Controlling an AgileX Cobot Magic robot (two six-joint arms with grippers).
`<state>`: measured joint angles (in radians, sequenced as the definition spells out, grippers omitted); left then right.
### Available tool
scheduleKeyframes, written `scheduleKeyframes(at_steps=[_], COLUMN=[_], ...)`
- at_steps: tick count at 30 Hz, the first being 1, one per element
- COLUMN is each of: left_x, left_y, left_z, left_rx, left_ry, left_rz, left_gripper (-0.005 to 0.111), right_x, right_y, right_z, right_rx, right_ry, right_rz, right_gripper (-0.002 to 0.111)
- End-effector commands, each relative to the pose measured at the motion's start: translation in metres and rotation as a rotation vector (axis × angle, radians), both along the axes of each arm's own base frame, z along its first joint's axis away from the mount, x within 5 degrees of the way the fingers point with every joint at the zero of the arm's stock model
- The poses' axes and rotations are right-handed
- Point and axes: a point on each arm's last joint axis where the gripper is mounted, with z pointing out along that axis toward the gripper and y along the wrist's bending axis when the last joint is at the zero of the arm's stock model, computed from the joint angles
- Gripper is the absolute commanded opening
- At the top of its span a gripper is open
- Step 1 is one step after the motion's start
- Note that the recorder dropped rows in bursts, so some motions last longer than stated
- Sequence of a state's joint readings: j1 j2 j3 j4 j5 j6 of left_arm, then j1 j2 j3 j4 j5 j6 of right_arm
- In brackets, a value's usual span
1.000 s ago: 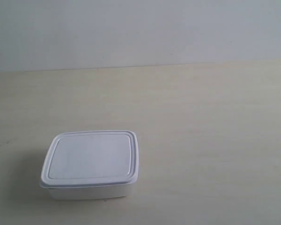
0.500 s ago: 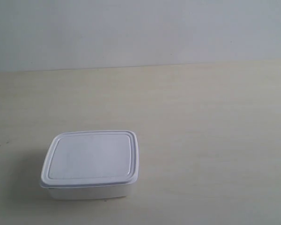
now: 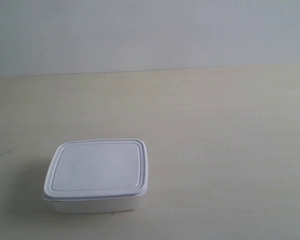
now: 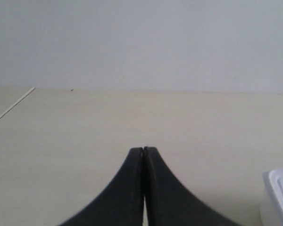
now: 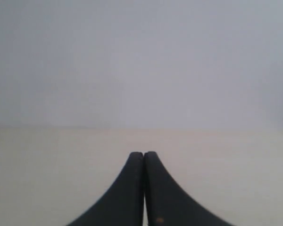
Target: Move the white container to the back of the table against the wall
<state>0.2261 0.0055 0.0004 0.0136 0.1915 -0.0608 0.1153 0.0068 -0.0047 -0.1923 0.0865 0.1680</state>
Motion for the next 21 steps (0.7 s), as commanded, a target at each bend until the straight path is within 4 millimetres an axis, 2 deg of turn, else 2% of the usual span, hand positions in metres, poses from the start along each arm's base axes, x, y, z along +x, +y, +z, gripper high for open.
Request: scheduleKeyframes(at_steps=[1, 3, 5, 9, 13, 17, 21], left_x=[0.000, -0.001, -0.002, -0.003, -0.005, -0.007, -0.010], left_y=[-0.001, -0.001, -0.001, -0.002, -0.002, -0.005, -0.007], left_z=[0.013, 0.023, 0.030, 0.035, 0.041, 0.046, 0.055], left_rx=[-0.207, -0.316, -0.461, -0.636, -0.633, -0.633, -0.680], left_ry=[-0.200, -0.333, -0.443, -0.529, -0.592, -0.634, -0.724], left_rz=[0.000, -0.017, -0.043, -0.075, -0.102, -0.165, -0.249], left_gripper=[0.000, 0.000, 0.000, 0.000, 0.000, 0.000, 0.000], right_x=[-0.003, -0.003, -0.005, -0.008, -0.008, -0.007, -0.007], right_y=[0.002, 0.003, 0.003, 0.003, 0.003, 0.003, 0.008], right_z=[0.018, 0.019, 0.027, 0.034, 0.034, 0.033, 0.031], right_rx=[0.198, 0.242, 0.276, 0.343, 0.403, 0.606, 0.535], right_ry=[-0.194, -0.202, -0.282, -0.354, -0.354, -0.302, -0.280], right_rz=[0.050, 0.057, 0.079, 0.105, 0.116, 0.154, 0.185], right_gripper=[0.000, 0.000, 0.000, 0.000, 0.000, 0.000, 0.000])
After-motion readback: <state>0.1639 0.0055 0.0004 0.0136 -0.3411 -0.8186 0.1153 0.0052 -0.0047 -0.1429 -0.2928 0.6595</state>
